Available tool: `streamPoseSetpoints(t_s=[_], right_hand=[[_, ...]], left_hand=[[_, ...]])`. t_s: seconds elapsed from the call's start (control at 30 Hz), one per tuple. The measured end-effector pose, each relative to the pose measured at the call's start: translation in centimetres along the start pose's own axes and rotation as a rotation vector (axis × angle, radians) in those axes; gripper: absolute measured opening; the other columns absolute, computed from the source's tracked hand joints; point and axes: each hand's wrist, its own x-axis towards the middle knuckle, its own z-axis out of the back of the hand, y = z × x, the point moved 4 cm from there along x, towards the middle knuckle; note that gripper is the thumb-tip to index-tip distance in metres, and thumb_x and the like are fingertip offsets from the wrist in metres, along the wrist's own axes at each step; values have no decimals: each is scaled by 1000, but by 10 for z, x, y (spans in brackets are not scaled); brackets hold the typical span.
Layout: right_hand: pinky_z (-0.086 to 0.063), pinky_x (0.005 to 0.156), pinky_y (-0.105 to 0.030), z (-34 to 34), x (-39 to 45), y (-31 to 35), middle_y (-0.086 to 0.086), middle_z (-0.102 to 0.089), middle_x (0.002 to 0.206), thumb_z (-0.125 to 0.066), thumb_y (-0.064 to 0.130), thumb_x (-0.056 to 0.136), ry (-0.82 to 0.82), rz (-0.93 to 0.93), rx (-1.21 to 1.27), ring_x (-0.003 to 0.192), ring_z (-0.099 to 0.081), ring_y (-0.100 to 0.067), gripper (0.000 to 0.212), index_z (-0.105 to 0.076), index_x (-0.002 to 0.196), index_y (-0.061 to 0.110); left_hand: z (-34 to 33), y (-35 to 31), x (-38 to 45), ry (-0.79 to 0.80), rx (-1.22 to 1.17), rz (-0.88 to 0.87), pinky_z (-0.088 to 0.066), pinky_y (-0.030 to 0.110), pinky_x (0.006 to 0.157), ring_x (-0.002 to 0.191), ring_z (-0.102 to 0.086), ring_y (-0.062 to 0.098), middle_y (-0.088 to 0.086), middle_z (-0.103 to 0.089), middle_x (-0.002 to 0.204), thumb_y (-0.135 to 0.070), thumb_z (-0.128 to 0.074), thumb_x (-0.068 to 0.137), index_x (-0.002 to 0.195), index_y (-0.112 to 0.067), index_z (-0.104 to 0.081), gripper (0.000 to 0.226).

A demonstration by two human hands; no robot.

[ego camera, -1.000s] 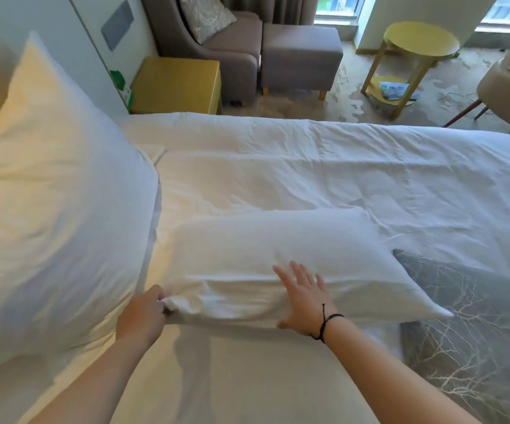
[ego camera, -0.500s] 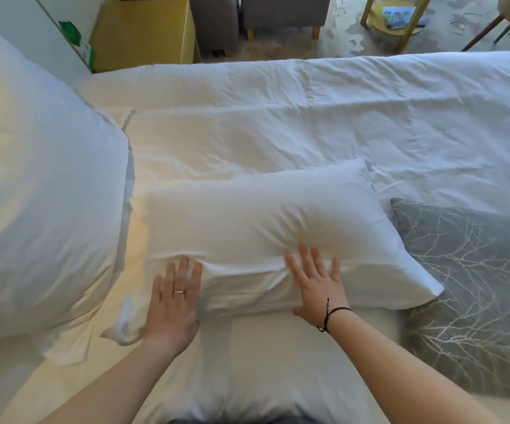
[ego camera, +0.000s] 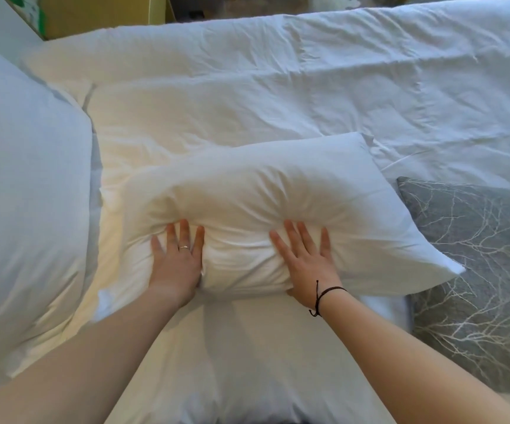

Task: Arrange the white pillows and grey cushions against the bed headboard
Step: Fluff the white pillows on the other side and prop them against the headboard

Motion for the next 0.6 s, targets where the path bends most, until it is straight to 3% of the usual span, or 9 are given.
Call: streamPoseSetpoints(t_s=[0.1, 0.17, 0.23, 0.27, 0.33, 0.37, 0.47, 0.53, 0.6], right_hand=[[7, 113, -66, 11, 4, 2, -15, 3, 163, -65, 24, 82, -86, 22, -111, 149, 0, -34, 103, 6, 155, 18], [-14, 112, -66, 20, 5, 4, -21, -25, 157, -53, 15, 84, -178, 44, -166, 144, -26, -37, 74, -25, 152, 11], [-39, 102, -60, 33, 8, 7, -21, -57, 133, -44, 8, 81, -310, 84, -190, 124, -55, -36, 48, -59, 127, 6], [-48, 94, -54, 41, 10, 9, -19, -67, 114, -42, 4, 78, -365, 114, -195, 106, -64, -36, 38, -67, 107, 7], [-53, 70, -41, 56, 17, 15, -9, -64, 74, -48, 0, 69, -406, 151, -189, 68, -62, -31, 18, -61, 74, 12], [-50, 61, -36, 65, 22, 17, -5, -59, 65, -54, 0, 64, -377, 157, -175, 59, -56, -27, 15, -56, 67, 14], [-41, 57, -31, 83, 27, 20, -5, -58, 66, -58, -3, 63, -230, 102, -60, 61, -53, -28, 18, -55, 70, 14], [-31, 59, -32, 100, 26, 20, -7, -58, 74, -51, -2, 69, -226, 61, 65, 70, -53, -29, 17, -52, 75, 13], [-26, 56, -33, 131, 23, 24, -6, -55, 71, -50, 1, 69, -273, 10, 174, 69, -49, -30, 14, -45, 71, 14]], left_hand=[[8, 14, 17, -11, -36, -34, -15, 66, 114, 148, 0, 46, 21, 10, 163, -33, -51, 92, 155, -14, 15, 93], [17, 25, 23, -17, -36, -44, -19, 63, 114, 149, -5, 42, 18, 5, 164, -35, -53, 91, 156, -18, 13, 94], [27, 36, 26, -37, -32, -45, -23, 60, 112, 149, -10, 38, 14, -1, 164, -34, -58, 88, 156, -22, 8, 95], [33, 41, 27, -54, -21, -46, -26, 60, 110, 148, -15, 36, 12, -7, 163, -35, -59, 87, 156, -24, 4, 94], [44, 51, 27, -90, 4, -51, -32, 57, 104, 142, -28, 33, 8, -24, 158, -37, -59, 87, 153, -27, -11, 83], [49, 55, 25, -111, 13, -49, -35, 55, 100, 135, -37, 31, 6, -36, 151, -37, -59, 87, 148, -27, -21, 73], [64, 63, 11, -211, -1, -39, -40, 47, 88, 106, -56, 29, 1, -60, 113, -24, -52, 90, 121, -25, -45, 32], [79, 72, 0, -250, -16, -30, -41, 42, 80, 93, -59, 28, 0, -61, 97, -16, -46, 91, 112, -23, -51, 23], [100, 90, -5, -293, -23, -12, -38, 39, 76, 90, -59, 28, 0, -62, 93, -12, -43, 91, 109, -22, -52, 22]])
